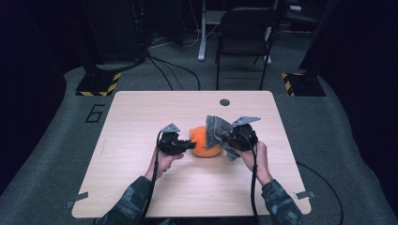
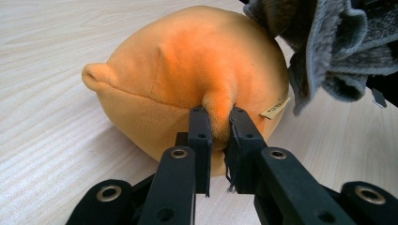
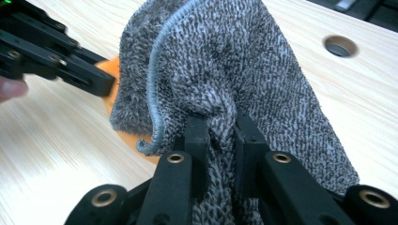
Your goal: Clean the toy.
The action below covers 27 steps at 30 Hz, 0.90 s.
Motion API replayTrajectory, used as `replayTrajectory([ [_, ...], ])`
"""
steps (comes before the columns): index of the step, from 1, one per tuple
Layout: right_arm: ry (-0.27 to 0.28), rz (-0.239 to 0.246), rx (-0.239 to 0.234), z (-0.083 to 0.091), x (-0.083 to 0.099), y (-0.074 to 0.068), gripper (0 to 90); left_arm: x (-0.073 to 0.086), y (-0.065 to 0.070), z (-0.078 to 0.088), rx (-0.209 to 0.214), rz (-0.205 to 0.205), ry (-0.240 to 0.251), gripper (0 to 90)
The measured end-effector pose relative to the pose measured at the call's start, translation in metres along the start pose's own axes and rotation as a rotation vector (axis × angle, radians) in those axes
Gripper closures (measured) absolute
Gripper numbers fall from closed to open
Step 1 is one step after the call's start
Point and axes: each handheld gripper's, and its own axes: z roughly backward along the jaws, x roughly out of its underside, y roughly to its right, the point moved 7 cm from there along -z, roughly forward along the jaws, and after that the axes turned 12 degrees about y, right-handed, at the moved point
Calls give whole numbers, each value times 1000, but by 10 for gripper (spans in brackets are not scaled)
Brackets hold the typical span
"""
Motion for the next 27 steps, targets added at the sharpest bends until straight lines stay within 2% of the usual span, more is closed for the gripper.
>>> replayTrajectory([
  [4, -35, -6, -11, -16, 4, -4, 790, 0, -1, 0, -3, -6, 7, 809],
  [7, -42, -6, -12, -20, 7, -4, 790, 0, -1, 1, -1, -15, 16, 782],
  [8, -42, -10, -11, -19, 6, -4, 790, -1, 0, 1, 4, -21, 21, 750],
  [11, -41, -13, -9, -20, 7, -1, 791, -2, 2, 3, -8, -43, 21, 568],
  [12, -47, -20, -9, -20, 8, -1, 791, -2, 4, 3, -12, -65, 22, 510],
  [14, -45, -23, -1, -20, 8, 0, 791, -1, 7, 4, -54, -127, 11, 358],
  [17, -49, -25, 1, -21, 8, 0, 791, 5, 13, 3, -103, -228, -6, 250],
  [19, -44, -24, 1, -22, 8, 0, 791, 11, 14, 1, -131, -284, -22, 239],
  [27, -49, -31, 3, -23, 7, 2, 791, 22, 10, -10, -143, -289, -34, 245],
])
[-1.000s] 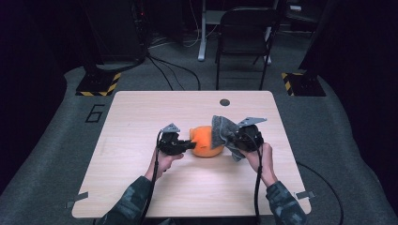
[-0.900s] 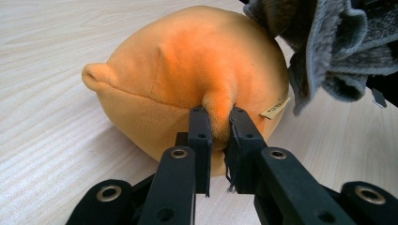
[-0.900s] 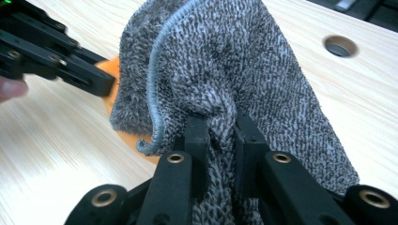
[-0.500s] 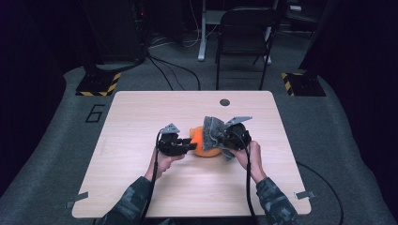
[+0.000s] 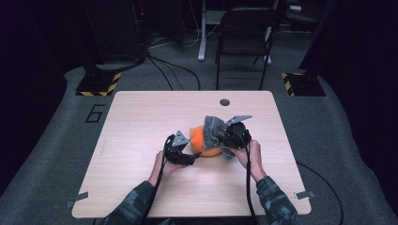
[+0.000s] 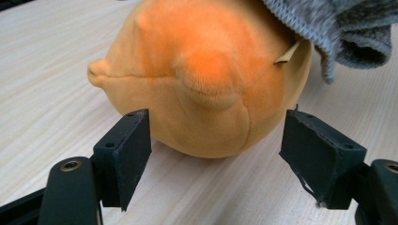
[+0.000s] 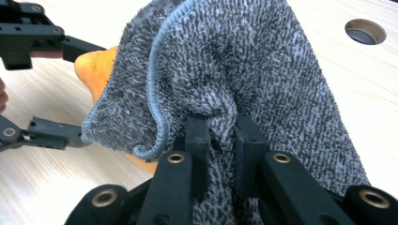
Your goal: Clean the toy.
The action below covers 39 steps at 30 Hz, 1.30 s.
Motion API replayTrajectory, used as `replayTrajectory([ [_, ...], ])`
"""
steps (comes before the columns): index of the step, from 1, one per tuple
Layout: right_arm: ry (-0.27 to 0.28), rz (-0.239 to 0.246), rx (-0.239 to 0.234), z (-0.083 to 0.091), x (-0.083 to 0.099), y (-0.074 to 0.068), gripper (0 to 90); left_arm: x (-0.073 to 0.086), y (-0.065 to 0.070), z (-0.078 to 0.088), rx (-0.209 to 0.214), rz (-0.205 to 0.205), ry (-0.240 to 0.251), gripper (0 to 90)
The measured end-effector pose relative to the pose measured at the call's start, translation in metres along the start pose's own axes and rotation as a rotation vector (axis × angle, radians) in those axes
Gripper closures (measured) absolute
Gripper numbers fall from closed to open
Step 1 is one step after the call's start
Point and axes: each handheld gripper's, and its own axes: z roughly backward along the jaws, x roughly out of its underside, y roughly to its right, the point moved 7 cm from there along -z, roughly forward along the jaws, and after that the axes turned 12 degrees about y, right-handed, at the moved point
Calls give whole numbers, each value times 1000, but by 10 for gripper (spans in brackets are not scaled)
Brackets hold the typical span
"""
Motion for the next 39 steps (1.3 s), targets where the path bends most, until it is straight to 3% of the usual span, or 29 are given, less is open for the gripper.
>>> replayTrajectory([
  [6, -6, 11, -4, 0, 0, 1, 791, 5, 2, -7, 6, 13, -10, 239],
  [10, -9, -14, 4, -1, 1, 0, 791, 6, 3, -8, 1, -32, -19, 253],
  [14, -7, -5, 1, -1, 1, 0, 791, 7, 4, -11, -1, -28, -5, 285],
  [17, -5, -1, 2, -2, 2, 0, 791, 7, 3, -12, -10, -35, 20, 398],
  [22, 8, 9, 2, 2, 1, 1, 791, 6, 3, -12, 5, -21, 51, 714],
  [24, 30, 11, 10, 8, -2, 3, 791, 5, 2, -11, 4, -19, 55, 768],
  [30, 73, -7, 73, 47, 3, 26, 791, 5, 0, -10, 19, 8, 62, 817],
  [36, 0, -44, 149, 56, 44, 57, 791, 2, -1, -9, 28, 24, 75, 826],
  [39, -27, -74, 178, 57, 53, 69, 791, -2, -2, -8, 39, 45, 86, 828],
])
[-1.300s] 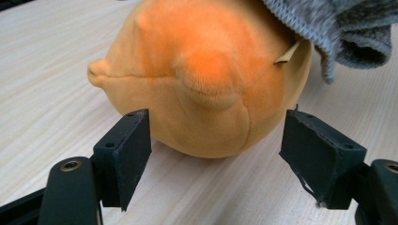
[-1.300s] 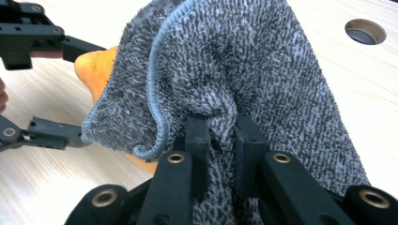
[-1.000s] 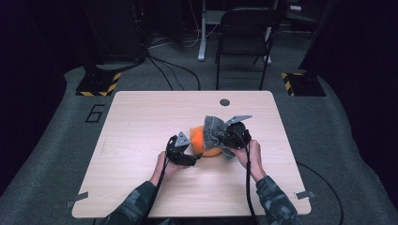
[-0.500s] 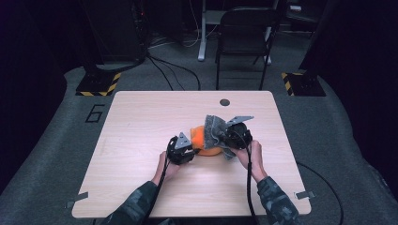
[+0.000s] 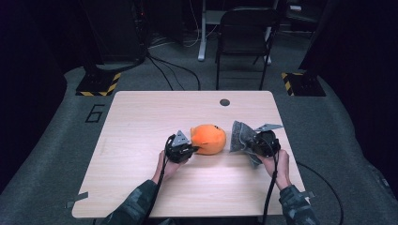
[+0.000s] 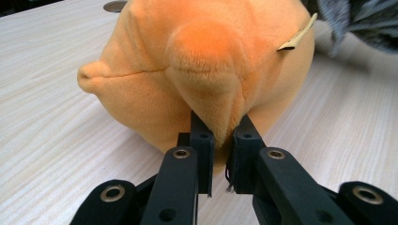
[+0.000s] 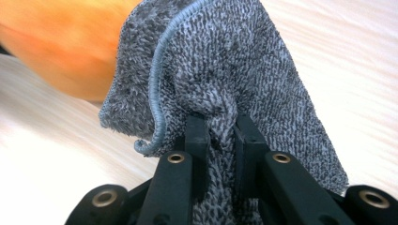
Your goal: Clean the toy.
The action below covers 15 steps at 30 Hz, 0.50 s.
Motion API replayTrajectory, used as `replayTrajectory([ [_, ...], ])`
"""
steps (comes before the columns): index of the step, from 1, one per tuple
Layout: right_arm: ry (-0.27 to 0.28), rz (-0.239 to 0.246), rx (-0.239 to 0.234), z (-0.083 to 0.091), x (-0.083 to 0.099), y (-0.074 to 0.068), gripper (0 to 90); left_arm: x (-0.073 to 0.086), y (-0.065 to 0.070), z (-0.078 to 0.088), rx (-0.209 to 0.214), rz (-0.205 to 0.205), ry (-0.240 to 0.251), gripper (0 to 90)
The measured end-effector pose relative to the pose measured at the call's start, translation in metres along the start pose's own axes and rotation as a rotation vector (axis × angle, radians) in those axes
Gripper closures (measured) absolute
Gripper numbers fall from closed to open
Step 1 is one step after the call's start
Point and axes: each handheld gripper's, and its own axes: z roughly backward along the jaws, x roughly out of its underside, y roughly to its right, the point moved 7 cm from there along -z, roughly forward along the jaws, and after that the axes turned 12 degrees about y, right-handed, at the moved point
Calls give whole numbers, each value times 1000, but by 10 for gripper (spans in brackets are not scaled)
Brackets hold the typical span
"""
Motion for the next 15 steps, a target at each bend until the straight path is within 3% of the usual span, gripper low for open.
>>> replayTrajectory([
  [5, -24, -26, 26, 0, 9, 16, 790, -9, 2, 5, 32, 61, 22, 832],
  [11, -43, -39, 38, -1, 16, 24, 790, -31, 3, 17, 80, 155, 59, 832],
  [15, -52, -46, 43, -2, 18, 26, 789, -39, 3, 21, 87, 171, 55, 831],
])
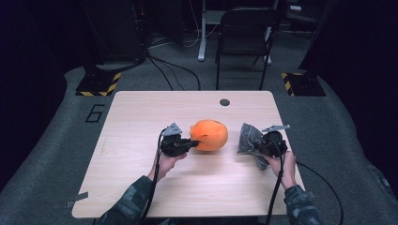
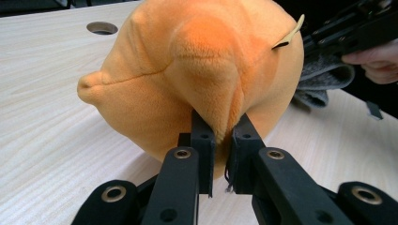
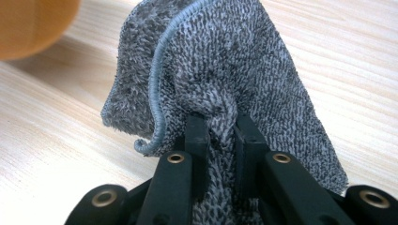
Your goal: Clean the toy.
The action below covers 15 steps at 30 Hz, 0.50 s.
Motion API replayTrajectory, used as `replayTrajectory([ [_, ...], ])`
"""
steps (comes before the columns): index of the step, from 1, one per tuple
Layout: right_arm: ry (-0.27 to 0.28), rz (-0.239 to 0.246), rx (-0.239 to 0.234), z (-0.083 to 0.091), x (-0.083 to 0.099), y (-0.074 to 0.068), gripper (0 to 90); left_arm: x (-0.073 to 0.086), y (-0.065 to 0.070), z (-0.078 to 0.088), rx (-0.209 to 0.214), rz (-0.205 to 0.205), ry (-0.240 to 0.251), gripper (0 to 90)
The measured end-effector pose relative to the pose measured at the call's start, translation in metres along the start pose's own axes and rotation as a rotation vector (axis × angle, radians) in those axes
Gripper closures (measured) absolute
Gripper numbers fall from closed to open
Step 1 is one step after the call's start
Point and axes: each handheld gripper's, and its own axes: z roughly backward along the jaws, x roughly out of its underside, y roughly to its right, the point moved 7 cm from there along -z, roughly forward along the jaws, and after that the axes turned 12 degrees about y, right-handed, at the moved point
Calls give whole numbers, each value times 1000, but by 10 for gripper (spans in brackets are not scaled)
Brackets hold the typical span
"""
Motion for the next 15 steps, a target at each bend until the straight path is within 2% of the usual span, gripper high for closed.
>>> replayTrajectory([
  [7, -14, 9, -6, -3, 2, -3, 789, 1, 2, 3, 11, 34, -47, 830],
  [15, -36, 8, -7, -6, 5, -7, 788, 9, 1, 0, 33, 114, -103, 829],
])
